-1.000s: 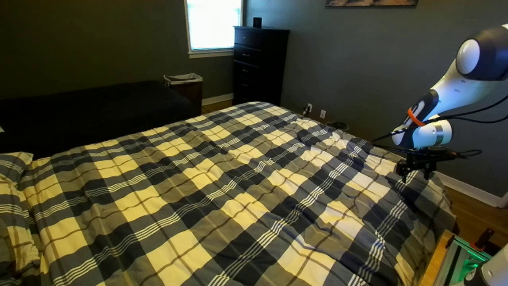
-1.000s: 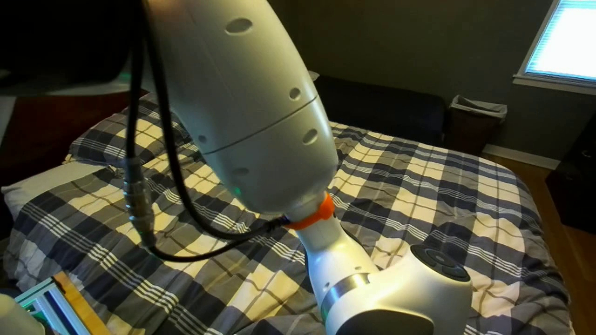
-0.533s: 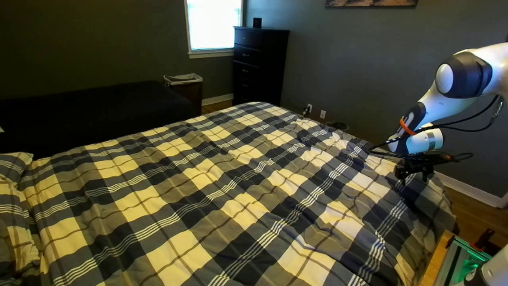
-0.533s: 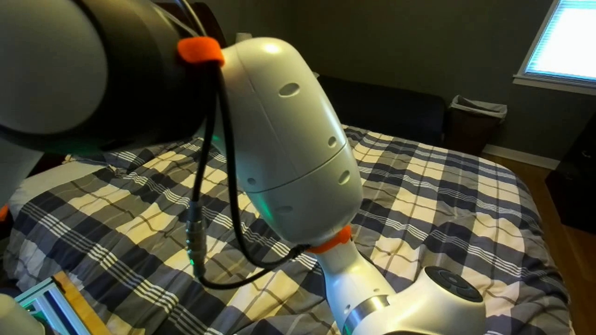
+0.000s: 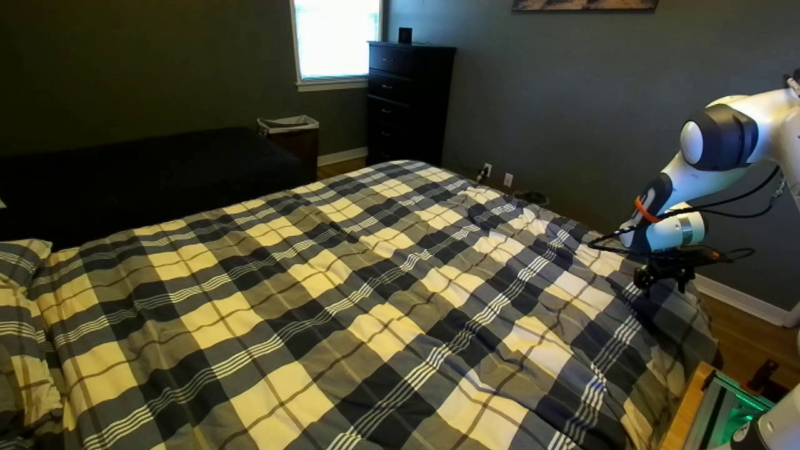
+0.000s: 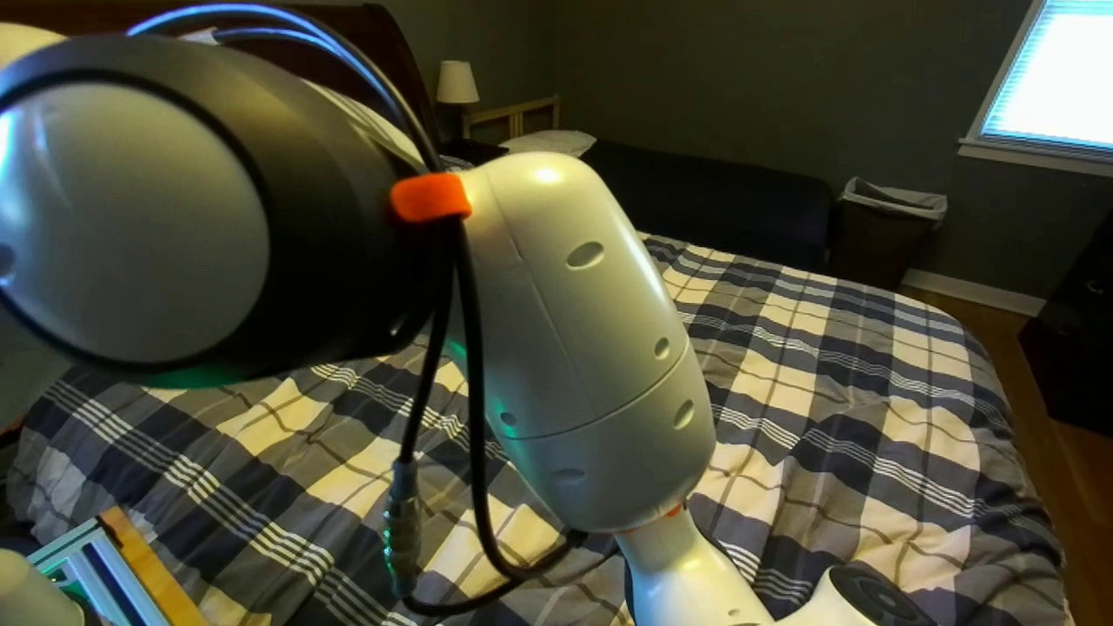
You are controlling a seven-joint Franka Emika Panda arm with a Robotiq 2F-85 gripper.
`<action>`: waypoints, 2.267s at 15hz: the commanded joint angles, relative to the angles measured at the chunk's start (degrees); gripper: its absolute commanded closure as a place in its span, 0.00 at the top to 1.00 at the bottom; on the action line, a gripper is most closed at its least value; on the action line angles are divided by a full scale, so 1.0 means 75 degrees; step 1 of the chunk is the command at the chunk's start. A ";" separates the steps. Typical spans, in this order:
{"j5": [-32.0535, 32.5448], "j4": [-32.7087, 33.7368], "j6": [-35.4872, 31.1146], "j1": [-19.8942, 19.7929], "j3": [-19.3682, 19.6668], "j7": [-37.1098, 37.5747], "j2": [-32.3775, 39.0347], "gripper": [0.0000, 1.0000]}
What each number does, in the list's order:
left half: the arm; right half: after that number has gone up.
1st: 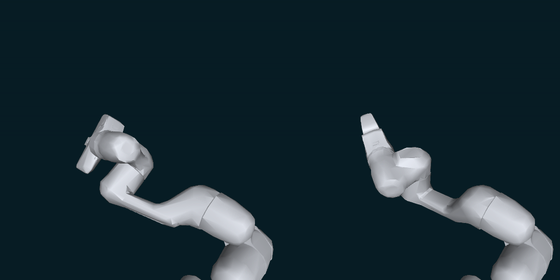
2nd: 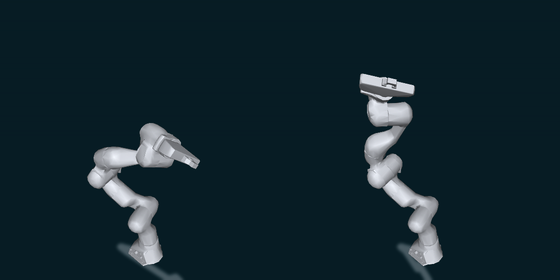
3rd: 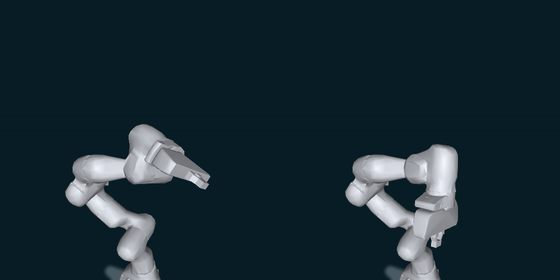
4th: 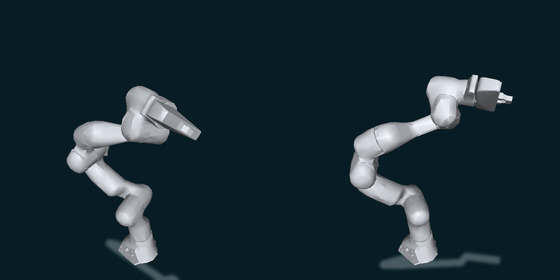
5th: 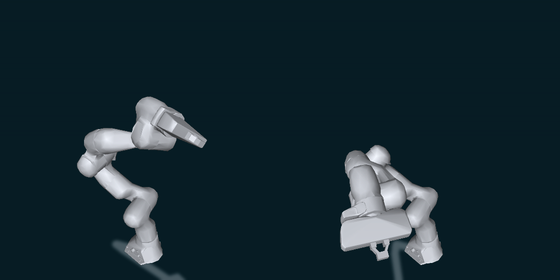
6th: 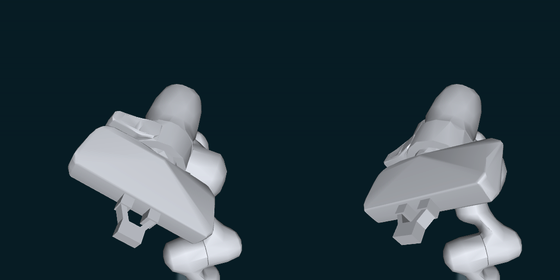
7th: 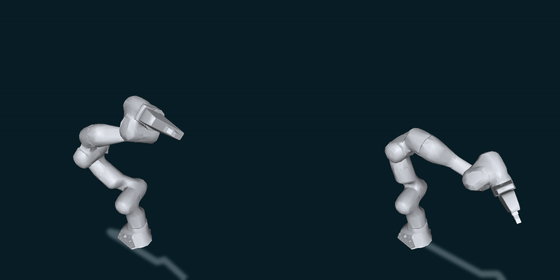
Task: Pull the bottom left corner of the blanket
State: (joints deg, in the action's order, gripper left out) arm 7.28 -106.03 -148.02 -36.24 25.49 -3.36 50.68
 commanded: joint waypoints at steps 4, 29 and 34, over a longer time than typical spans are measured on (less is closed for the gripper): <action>-0.0420 0.0931 0.0268 -0.0587 -0.0509 -0.0023 0.0660 0.70; -0.0294 -0.2165 -0.0664 0.0200 -0.1847 -0.2538 -0.3377 0.01; -0.0346 -0.2672 -0.1236 0.0655 -0.2208 -0.3158 -0.4108 0.01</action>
State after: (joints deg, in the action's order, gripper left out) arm 5.42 -122.32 -154.24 -32.87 10.38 -23.58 24.68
